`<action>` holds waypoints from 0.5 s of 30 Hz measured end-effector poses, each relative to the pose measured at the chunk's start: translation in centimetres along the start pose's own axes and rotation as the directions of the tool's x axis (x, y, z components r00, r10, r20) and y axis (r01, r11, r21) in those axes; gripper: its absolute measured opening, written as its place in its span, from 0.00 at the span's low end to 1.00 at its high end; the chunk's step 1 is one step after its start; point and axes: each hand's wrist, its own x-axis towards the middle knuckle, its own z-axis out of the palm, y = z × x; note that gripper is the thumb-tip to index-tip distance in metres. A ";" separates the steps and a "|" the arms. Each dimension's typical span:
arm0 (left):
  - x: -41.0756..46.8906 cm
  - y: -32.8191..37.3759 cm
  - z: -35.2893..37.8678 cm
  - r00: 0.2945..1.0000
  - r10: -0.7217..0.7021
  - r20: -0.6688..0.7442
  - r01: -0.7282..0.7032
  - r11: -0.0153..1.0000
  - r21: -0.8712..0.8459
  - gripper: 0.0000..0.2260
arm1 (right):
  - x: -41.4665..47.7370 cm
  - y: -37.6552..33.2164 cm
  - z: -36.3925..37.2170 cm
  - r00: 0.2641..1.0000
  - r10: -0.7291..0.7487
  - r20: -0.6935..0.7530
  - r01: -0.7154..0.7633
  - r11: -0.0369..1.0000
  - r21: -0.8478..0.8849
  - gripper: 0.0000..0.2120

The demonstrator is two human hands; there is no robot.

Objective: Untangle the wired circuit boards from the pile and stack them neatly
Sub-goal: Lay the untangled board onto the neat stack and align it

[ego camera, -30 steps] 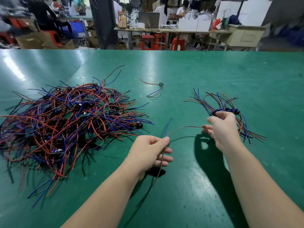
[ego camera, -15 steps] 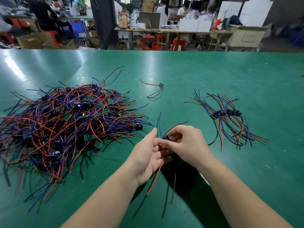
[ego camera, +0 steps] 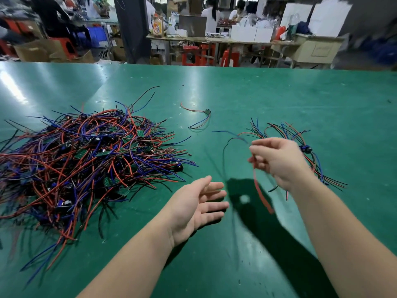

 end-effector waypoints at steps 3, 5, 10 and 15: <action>0.2 -0.2 -0.1 1.000 0.009 -0.004 -0.009 1.000 0.029 0.13 | 2.6 -1.7 -2.2 0.986 -0.108 -0.128 0.104 0.994 -0.040 0.03; 0.2 -0.2 -0.1 1.000 0.011 0.000 -0.011 0.999 0.045 0.12 | 4.5 -2.7 -4.1 0.944 -0.225 -0.242 0.204 0.973 -0.110 0.07; 0.2 -0.1 -0.1 1.000 0.025 0.006 -0.025 0.997 0.078 0.11 | 8.6 -3.1 -8.9 0.648 -0.597 -0.473 0.416 0.798 -0.436 0.10; 0.2 -0.1 -0.1 0.999 0.036 0.014 -0.037 0.993 0.110 0.11 | 11.7 0.9 -13.4 0.759 -0.447 -0.472 0.073 0.780 -0.621 0.09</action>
